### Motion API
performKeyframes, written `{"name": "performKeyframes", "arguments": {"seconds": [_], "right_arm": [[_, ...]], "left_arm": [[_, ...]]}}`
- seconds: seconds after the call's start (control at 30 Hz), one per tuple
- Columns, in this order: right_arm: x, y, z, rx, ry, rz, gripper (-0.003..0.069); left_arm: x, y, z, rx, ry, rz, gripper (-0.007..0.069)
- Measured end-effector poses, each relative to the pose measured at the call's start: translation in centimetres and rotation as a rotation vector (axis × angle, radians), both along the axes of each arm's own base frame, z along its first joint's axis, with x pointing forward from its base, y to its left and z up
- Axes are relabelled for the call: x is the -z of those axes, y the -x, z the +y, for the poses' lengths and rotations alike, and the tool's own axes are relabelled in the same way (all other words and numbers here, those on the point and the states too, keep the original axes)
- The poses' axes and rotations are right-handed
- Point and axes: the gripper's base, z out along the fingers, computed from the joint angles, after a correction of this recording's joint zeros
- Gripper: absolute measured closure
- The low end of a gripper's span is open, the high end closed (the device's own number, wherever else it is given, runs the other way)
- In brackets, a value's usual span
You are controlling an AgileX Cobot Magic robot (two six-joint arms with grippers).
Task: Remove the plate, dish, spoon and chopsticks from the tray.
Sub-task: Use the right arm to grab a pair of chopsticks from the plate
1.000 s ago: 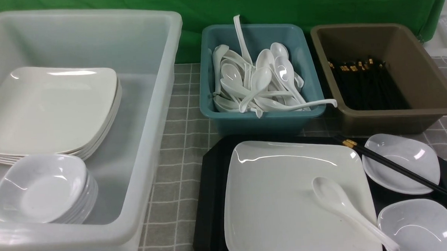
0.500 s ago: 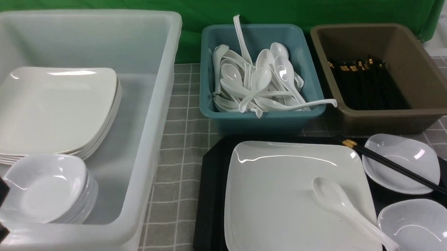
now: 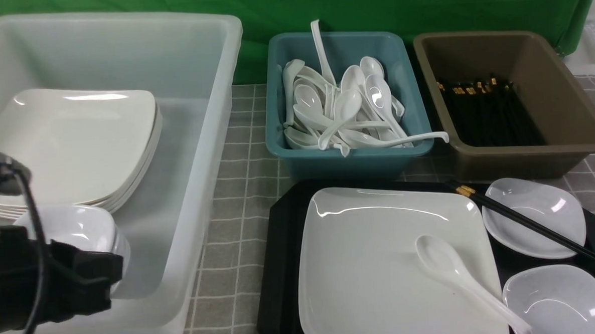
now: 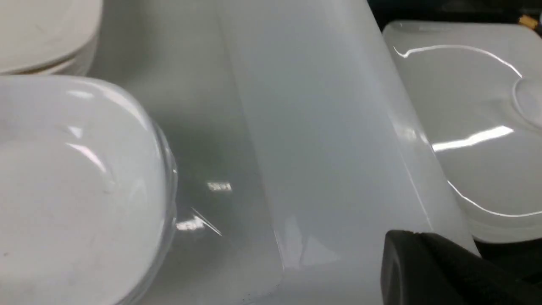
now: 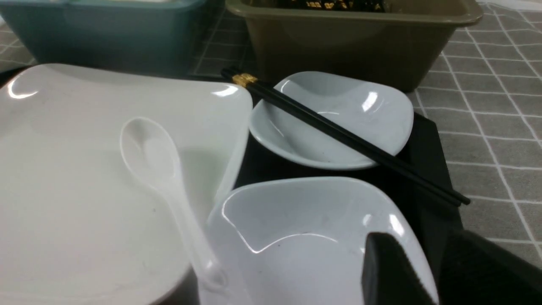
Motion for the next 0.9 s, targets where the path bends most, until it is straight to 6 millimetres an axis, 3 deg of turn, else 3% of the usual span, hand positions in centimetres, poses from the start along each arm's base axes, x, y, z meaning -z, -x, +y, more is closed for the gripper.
{"name": "performKeyframes", "arguments": {"seconds": [0.1, 0.23, 0.4, 0.6, 0.9], "right_arm": [[0.0, 0.0, 0.0, 0.000, 0.000, 0.000, 0.0421], [0.0, 0.0, 0.0, 0.000, 0.000, 0.000, 0.0421], [0.0, 0.0, 0.0, 0.000, 0.000, 0.000, 0.0421], [0.0, 0.0, 0.0, 0.000, 0.000, -0.006, 0.0421], [-3.3, -0.4, 0.2, 0.035, -0.453, -0.327, 0.0426]], "left_arm": [[1.1, -1.6, -1.6, 0.061, -0.023, 0.029, 0.0603], [0.9, -2.8, -3.1, 0.136, -0.070, 0.005, 0.0603], [-1.4, -3.5, -5.7, 0.253, -0.061, -0.042, 0.0603], [-3.9, -3.7, -6.5, 0.294, -0.053, -0.107, 0.0603], [-5.0, -2.6, -6.1, 0.310, -0.052, -0.146, 0.0603]]}}
